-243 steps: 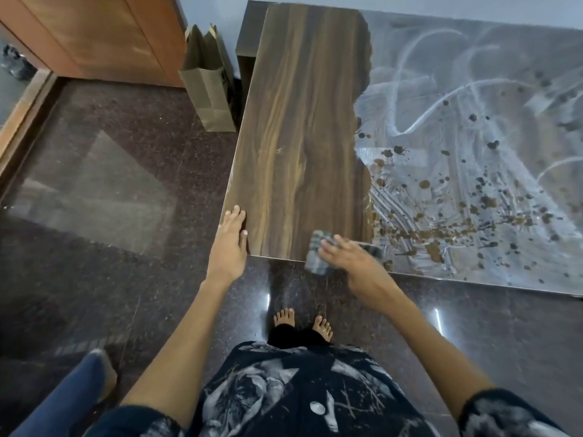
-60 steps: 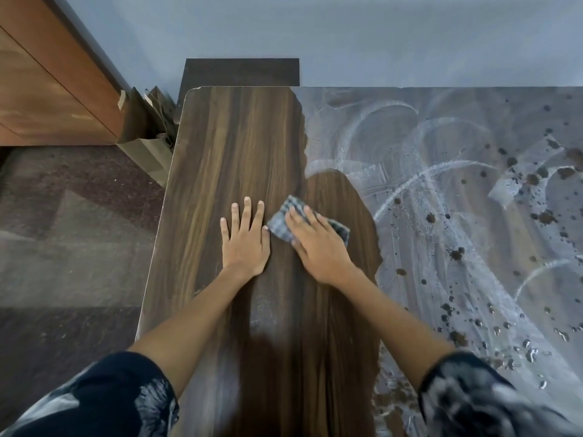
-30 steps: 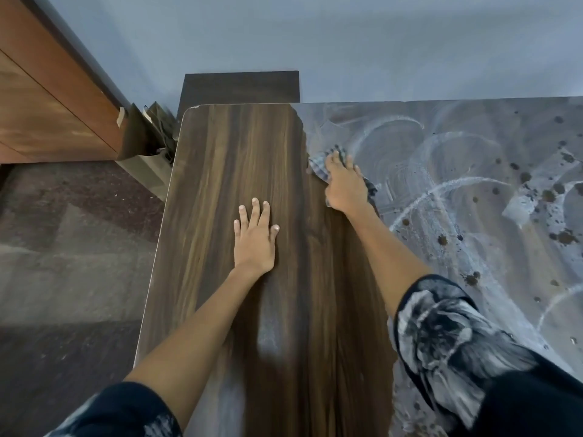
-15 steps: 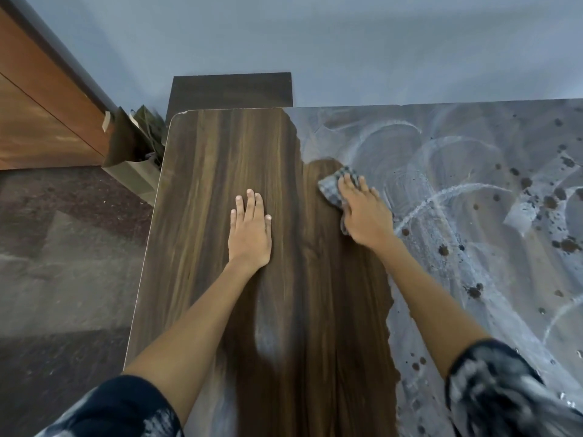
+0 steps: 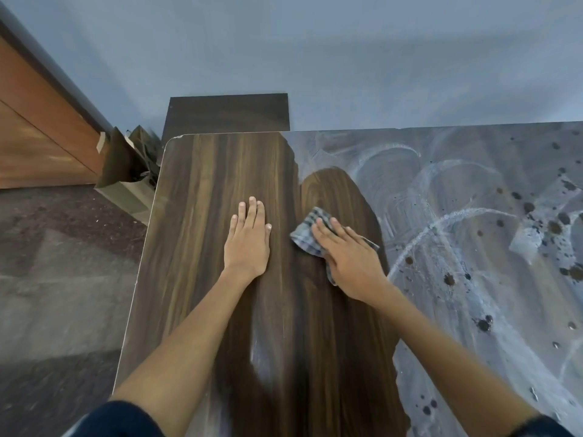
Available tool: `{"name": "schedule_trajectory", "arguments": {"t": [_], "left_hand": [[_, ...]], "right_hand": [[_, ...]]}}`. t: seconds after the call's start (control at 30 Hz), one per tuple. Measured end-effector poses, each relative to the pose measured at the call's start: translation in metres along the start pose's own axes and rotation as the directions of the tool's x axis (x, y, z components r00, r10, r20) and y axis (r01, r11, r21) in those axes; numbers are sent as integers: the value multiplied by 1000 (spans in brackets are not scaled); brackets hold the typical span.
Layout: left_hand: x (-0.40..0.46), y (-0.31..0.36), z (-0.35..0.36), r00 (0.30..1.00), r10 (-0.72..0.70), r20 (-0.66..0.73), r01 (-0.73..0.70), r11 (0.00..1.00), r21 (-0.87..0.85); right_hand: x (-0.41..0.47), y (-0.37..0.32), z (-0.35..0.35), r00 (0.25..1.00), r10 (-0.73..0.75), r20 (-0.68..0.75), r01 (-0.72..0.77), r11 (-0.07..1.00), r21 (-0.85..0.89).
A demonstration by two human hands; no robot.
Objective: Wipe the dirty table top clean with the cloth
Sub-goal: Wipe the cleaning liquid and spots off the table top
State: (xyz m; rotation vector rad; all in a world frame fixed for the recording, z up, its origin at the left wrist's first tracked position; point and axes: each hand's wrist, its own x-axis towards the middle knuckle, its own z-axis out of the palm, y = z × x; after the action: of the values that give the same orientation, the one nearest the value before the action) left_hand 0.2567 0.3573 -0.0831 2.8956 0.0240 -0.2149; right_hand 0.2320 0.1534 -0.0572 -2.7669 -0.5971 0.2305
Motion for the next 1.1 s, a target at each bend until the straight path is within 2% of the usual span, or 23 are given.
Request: {"name": "schedule_trajectory", "arguments": {"t": [0.17, 0.27, 0.4, 0.57, 0.67, 0.77, 0.87, 0.97, 1.1], "left_hand": [[7, 4, 2, 1000, -28, -11, 28, 999, -36], [9, 7, 1, 999, -41, -7, 41, 997, -63], [14, 8, 1, 999, -52, -8, 51, 996, -74], [21, 6, 1, 998, -56, -40, 52, 995, -83], [25, 2, 0, 999, -35, -42, 31, 995, -91], [30, -1, -3, 1000, -10, -28, 8, 995, -98], [33, -3, -5, 1000, 5, -16, -6, 996, -85], [38, -3, -8, 1000, 10, -18, -11, 996, -84], [47, -5, -9, 1000, 2, -27, -5, 997, -79]], "right_hand": [[48, 24, -13, 963, 261, -61, -262, 965, -6], [102, 22, -17, 947, 316, -59, -316, 949, 21], [122, -4, -11, 973, 216, -83, -213, 976, 45], [47, -15, 1, 998, -59, -19, 59, 998, 23], [37, 14, -6, 999, 19, -48, -19, 1000, 4], [86, 33, -17, 976, 192, -105, -195, 981, -15], [142, 28, -24, 958, 275, -81, -275, 961, 16], [159, 8, -17, 975, 200, -95, -198, 980, 33], [108, -1, -7, 998, -31, -51, 32, 999, 18]]}}
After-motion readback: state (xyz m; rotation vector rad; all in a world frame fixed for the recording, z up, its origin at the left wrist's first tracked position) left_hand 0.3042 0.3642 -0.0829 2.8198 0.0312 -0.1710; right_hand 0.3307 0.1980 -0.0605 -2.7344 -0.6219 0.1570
